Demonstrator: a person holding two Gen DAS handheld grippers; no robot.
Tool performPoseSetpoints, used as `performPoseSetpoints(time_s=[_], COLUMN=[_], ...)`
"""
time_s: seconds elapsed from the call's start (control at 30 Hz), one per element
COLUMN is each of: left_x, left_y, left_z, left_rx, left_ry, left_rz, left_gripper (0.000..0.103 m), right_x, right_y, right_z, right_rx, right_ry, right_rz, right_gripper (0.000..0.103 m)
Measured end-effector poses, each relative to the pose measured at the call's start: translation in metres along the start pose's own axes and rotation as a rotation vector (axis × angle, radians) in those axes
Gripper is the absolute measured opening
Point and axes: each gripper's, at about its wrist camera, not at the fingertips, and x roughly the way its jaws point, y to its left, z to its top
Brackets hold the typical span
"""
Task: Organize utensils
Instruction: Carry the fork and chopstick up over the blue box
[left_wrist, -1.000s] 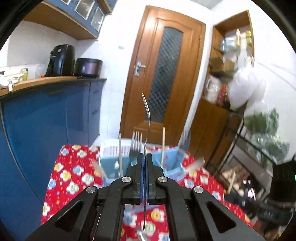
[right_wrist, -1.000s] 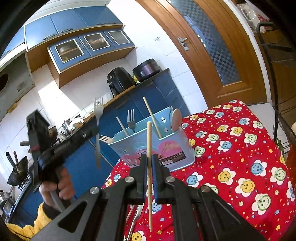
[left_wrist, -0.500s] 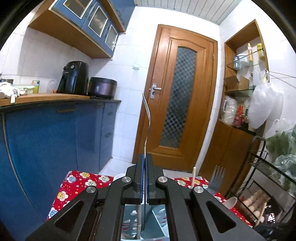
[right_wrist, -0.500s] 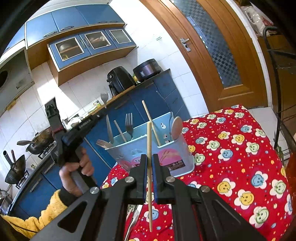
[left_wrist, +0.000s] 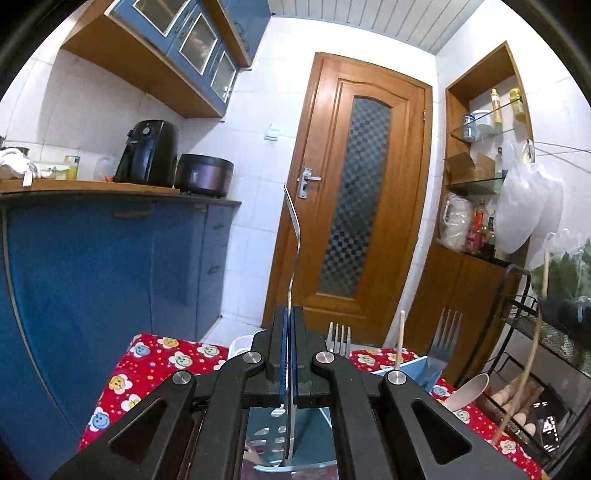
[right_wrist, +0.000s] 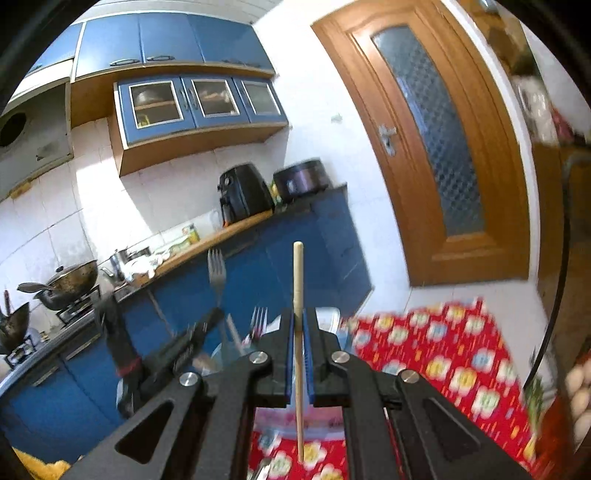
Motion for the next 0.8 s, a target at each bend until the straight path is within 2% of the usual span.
performPoseSetpoints(time_s=[0.23, 0.5, 0.77, 0.8], left_x=[0.000, -0.001, -0.003, -0.003], left_y=[0.003, 0.000, -0.003, -0.003], left_z=[-0.008, -0.013, -0.014, -0.014], left_rx=[-0.016, 0.005, 0.013, 0.013], left_ry=[0.001, -0.012, -0.011, -0.011], left_rz=[0.002, -0.006, -0.016, -0.013], left_gripper=[0.001, 0.001, 0.001, 0.001], right_x=[0.030, 0.076, 0.088, 0.088], right_y=[0.004, 0.013, 0.016, 0.015], right_z=[0.022, 0.002, -0.015, -0.015], right_rx=[-0.066, -0.153, -0.173, -0.166], right_ry=[-0.078, -0.032, 0.026, 0.031], right_rz=[-0.065, -0.098, -0.078, -0.073], right_gripper=[0.007, 0.007, 0.007, 0.010])
